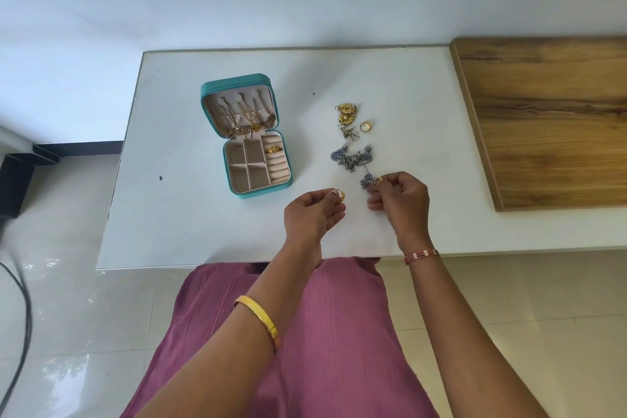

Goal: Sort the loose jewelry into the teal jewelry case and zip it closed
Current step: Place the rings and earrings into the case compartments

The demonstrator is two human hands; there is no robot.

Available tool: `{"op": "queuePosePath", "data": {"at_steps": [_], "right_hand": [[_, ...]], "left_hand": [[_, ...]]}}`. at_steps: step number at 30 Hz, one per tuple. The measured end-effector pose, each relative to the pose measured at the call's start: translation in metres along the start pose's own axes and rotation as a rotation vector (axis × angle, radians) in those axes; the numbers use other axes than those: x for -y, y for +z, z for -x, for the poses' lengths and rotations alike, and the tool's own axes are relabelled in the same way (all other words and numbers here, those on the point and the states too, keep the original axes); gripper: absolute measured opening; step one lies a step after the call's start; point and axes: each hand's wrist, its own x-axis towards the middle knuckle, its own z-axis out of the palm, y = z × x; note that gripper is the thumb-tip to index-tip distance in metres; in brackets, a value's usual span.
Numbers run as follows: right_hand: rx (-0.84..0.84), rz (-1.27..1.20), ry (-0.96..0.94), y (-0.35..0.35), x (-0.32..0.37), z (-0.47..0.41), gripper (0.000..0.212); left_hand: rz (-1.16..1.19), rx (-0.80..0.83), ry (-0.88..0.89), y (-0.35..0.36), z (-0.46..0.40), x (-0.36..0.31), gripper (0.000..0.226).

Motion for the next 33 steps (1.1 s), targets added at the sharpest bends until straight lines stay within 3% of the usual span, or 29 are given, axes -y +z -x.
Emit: {"op": "queuePosePath", "data": {"at_steps": [5, 13, 19, 27, 33], "right_hand": [[-0.002, -0.046, 0.051, -0.005, -0.001, 0.001, 0.023], [0.268, -0.141, 0.087, -0.006, 0.004, 0.008, 0.024], [0.349, -0.127, 0.042, -0.007, 0.006, 0.014, 0.025], [0.392, -0.090, -0.017, -0.009, 0.011, 0.016, 0.023], [0.329, 0.029, -0.078, -0.009, 0.010, 0.013, 0.024]], "left_hand": [[-0.007, 0.028, -0.011, 0.003, -0.001, 0.003, 0.003], [-0.086, 0.160, -0.095, 0.015, -0.010, -0.004, 0.004], [0.009, 0.321, -0.239, 0.017, -0.018, -0.017, 0.016], [0.027, 0.365, -0.286, 0.014, -0.019, -0.022, 0.014], [0.026, 0.282, -0.259, 0.012, -0.020, -0.023, 0.015]]}}
